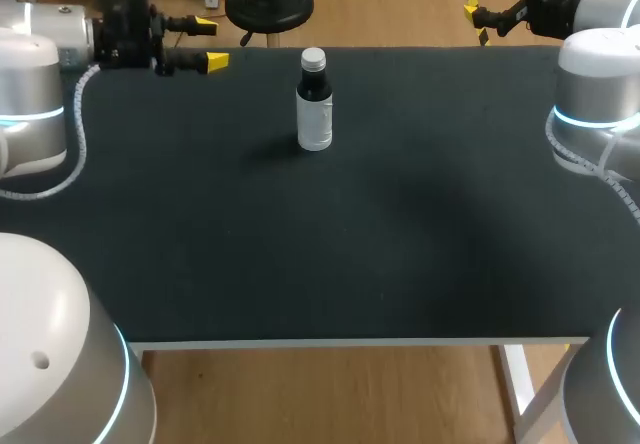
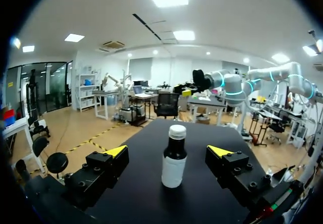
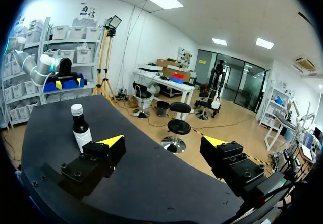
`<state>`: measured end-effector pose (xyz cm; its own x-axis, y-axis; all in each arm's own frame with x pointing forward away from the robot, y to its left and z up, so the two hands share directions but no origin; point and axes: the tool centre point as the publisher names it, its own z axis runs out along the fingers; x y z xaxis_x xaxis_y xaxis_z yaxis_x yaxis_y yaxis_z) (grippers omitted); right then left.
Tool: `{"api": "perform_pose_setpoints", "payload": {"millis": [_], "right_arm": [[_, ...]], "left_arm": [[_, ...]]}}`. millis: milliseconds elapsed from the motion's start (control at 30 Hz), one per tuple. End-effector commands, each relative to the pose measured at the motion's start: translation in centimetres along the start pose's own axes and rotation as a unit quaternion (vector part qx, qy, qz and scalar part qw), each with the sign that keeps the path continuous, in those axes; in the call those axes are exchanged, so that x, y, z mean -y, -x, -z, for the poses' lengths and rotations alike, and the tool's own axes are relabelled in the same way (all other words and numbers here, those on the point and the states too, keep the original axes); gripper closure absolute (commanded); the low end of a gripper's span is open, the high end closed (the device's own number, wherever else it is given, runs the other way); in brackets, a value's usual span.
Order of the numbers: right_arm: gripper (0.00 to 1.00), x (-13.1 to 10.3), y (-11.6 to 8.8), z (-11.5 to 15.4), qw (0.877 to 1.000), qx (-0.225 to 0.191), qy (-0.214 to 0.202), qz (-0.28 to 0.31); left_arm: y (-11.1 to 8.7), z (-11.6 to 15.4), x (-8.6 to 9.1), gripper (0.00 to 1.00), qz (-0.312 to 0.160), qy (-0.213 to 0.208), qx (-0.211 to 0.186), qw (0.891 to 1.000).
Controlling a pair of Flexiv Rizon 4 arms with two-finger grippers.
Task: Unscrew the bottle cap
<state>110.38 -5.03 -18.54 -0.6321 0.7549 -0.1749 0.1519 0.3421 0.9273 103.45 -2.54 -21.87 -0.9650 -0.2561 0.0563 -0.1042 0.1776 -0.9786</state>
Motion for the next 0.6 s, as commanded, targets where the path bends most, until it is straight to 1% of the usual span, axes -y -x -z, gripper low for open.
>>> {"api": "perform_pose_setpoints", "payload": {"millis": [33, 267, 467, 500, 600], "right_arm": [[0.00, 0.0, 0.0, 0.0, 1.000, 0.000, -0.001, 0.000], [0.00, 0.0, 0.0, 0.0, 1.000, 0.000, -0.001, 0.000], [0.00, 0.0, 0.0, 0.0, 1.000, 0.000, -0.001, 0.000], [0.00, 0.0, 0.0, 0.0, 1.000, 0.000, -0.001, 0.000], [0.00, 0.0, 0.0, 0.0, 1.000, 0.000, -0.001, 0.000]], "left_arm": [[0.7, -0.8, -1.0, 0.00, -0.009, -0.012, -0.056, 0.998], [0.2, -1.7, -1.5, 0.00, -0.013, -0.027, -0.089, 0.996], [0.1, -2.0, -1.7, 0.00, -0.010, -0.035, -0.096, 0.995], [0.0, -2.1, -1.7, 0.00, -0.004, -0.031, -0.085, 0.996], [0.0, -2.1, -1.7, 0.00, -0.004, -0.031, -0.085, 0.996]]}}
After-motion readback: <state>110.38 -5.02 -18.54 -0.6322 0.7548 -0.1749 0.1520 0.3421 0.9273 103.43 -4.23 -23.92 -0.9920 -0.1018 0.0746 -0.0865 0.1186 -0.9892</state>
